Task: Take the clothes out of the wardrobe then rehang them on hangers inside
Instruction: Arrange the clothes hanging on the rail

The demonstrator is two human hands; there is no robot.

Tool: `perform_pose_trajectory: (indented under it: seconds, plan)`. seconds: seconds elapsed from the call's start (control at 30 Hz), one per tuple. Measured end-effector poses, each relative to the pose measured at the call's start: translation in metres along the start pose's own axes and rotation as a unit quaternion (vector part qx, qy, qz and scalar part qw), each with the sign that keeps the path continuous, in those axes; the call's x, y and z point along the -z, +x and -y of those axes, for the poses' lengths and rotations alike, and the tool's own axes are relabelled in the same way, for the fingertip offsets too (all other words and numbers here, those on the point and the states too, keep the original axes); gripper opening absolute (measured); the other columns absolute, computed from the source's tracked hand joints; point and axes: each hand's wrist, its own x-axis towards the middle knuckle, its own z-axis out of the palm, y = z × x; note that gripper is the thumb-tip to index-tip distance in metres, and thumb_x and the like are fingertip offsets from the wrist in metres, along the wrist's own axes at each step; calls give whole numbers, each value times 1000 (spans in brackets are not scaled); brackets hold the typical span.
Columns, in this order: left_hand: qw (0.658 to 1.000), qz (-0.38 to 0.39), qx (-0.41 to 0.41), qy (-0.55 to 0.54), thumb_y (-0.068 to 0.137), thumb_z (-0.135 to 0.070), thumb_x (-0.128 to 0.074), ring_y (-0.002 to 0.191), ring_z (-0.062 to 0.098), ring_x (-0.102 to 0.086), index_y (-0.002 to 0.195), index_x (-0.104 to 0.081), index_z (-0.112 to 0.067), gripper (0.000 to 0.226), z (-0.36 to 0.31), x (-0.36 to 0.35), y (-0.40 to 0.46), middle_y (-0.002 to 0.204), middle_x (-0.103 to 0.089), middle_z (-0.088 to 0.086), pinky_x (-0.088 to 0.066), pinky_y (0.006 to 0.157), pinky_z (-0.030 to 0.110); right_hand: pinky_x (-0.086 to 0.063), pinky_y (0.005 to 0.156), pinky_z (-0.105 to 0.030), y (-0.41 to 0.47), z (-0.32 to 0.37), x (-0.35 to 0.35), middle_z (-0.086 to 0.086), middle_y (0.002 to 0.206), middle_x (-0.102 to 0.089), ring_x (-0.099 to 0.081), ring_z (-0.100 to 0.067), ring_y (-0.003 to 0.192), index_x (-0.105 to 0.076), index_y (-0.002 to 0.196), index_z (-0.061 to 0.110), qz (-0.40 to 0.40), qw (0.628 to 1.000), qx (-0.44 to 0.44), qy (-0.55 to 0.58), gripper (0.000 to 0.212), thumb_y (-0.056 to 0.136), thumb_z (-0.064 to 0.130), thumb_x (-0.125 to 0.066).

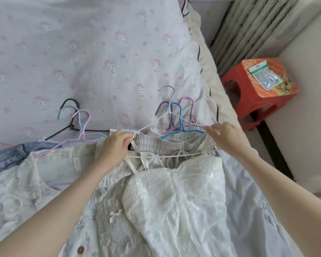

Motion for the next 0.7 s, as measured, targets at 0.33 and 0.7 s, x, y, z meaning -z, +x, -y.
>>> perform_pose_trajectory:
  seconds: [0.33, 0.7]
  plan:
    - [992, -45, -115, -40, 87, -10, -61, 70, 4, -48, 101, -69, -2, 18, -69, 55, -35, 84, -50, -5, -34, 65, 9, -31, 57, -25, -91, -27, 62, -1, 70, -53, -46, -10, 64, -74, 85, 18, -82, 976, -38, 197, 25, 84, 40, -62]
    - [946, -117, -293, -78, 78, -9, -72, 63, 5, -41, 76, -70, -5, 5, -260, 79, -138, 75, -52, -4, -36, 61, 21, -38, 55, -34, -310, -100, 199, 5, 64, -51, -48, -13, 55, -73, 74, 14, -318, 926, -85, 187, 35, 80, 44, -56]
